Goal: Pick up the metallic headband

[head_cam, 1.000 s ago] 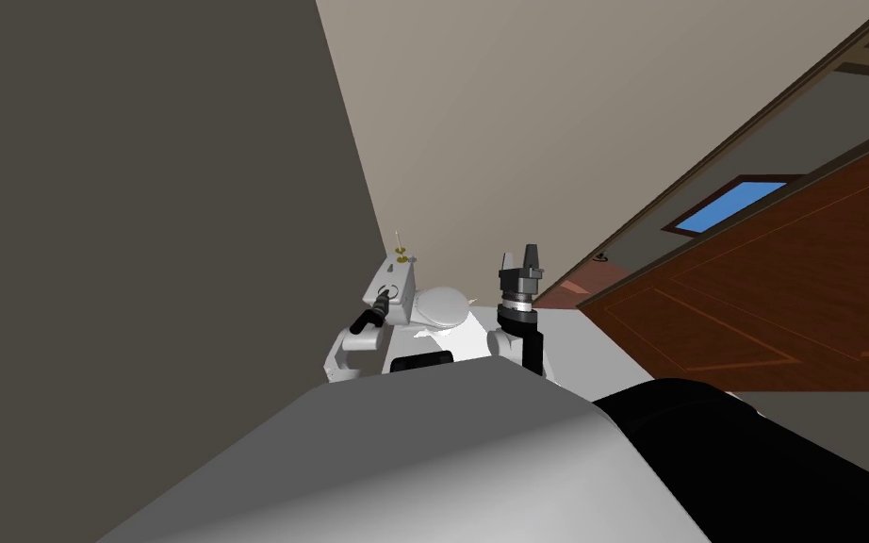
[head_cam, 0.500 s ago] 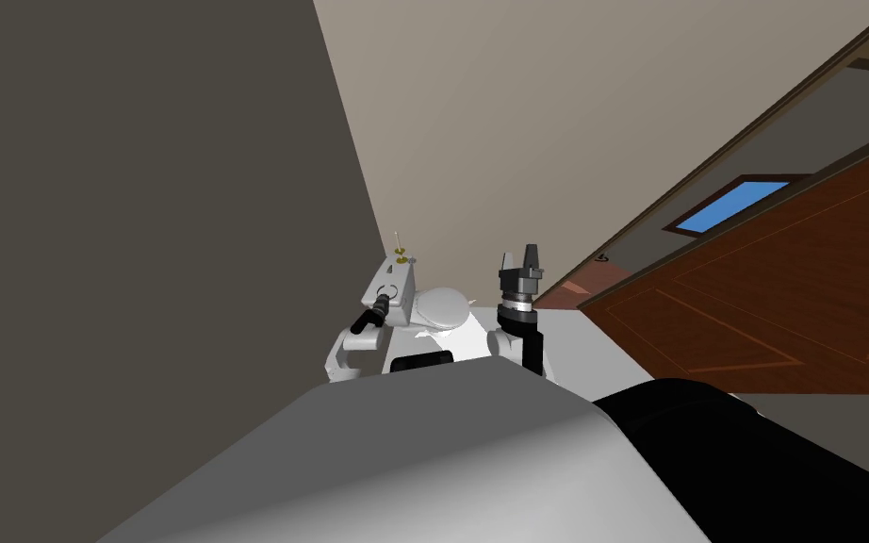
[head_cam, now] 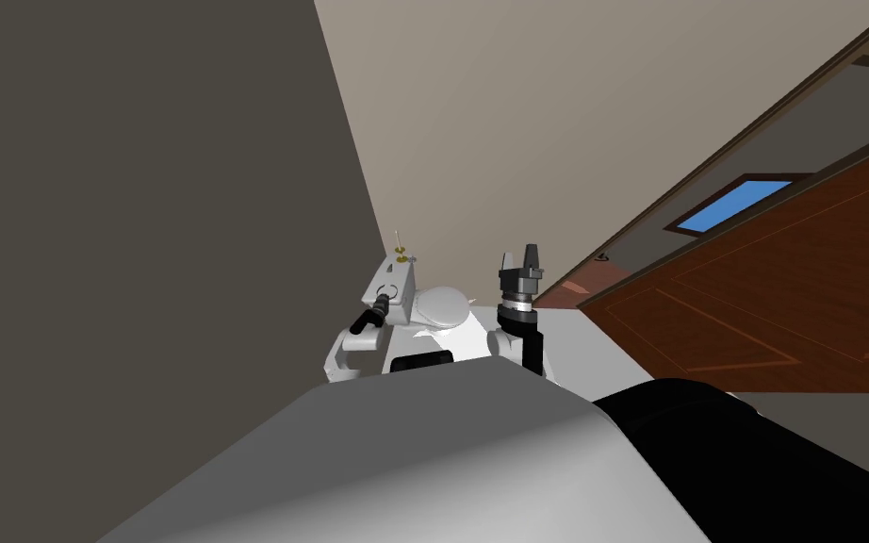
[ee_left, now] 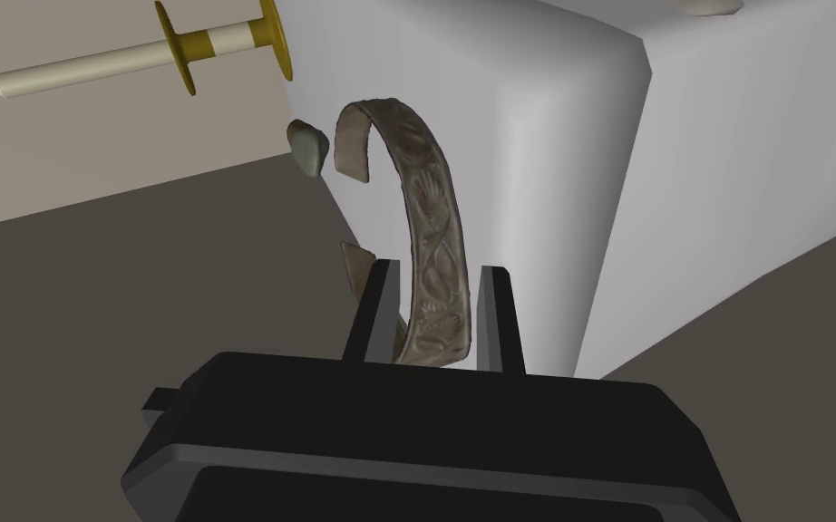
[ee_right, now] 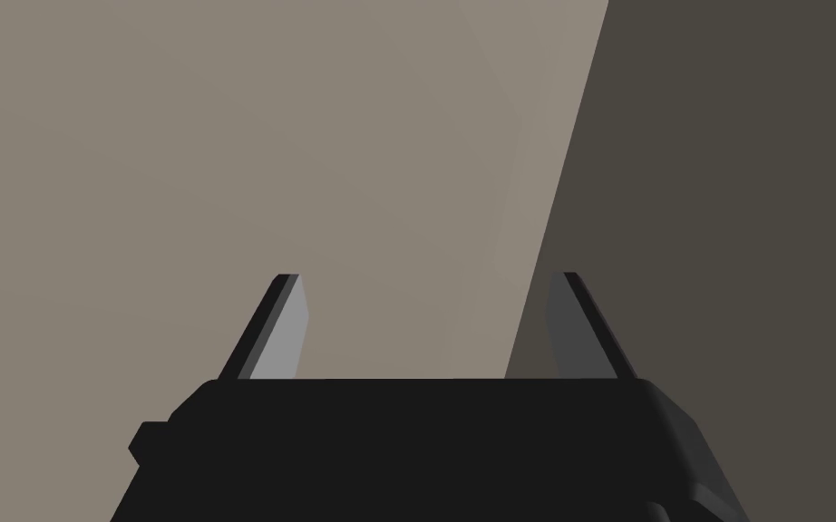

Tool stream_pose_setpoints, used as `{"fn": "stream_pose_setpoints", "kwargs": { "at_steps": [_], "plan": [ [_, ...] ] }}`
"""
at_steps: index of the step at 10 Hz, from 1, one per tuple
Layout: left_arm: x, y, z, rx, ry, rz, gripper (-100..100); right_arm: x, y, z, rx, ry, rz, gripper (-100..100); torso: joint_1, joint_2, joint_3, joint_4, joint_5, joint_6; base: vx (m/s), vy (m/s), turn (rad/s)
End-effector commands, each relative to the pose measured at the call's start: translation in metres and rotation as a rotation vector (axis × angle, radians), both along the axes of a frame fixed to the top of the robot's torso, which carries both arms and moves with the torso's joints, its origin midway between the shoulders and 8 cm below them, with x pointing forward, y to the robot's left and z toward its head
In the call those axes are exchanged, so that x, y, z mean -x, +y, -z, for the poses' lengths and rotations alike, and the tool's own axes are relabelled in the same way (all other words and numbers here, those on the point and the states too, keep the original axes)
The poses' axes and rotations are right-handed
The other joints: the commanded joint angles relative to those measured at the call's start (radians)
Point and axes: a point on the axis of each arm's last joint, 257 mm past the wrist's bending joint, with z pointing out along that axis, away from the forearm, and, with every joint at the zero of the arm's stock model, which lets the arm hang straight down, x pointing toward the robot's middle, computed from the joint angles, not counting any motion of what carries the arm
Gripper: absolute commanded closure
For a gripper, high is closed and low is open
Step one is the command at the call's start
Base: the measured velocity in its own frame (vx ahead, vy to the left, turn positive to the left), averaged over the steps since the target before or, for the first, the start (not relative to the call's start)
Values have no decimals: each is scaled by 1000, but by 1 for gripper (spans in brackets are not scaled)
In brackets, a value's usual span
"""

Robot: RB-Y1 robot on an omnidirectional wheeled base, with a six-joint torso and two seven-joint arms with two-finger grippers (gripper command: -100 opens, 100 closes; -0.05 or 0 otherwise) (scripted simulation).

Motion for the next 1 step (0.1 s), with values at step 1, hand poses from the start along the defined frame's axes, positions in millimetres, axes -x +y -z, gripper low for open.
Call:
{"fn": "stream_pose_setpoints", "kwargs": {
  "at_steps": [1],
  "plan": [
    [0, 0, 0, 0, 0, 0, 0, 0, 0, 0, 0, 0, 0, 0, 0, 0, 0, 0, 0, 0, -6, 0, 0]
  ]
}}
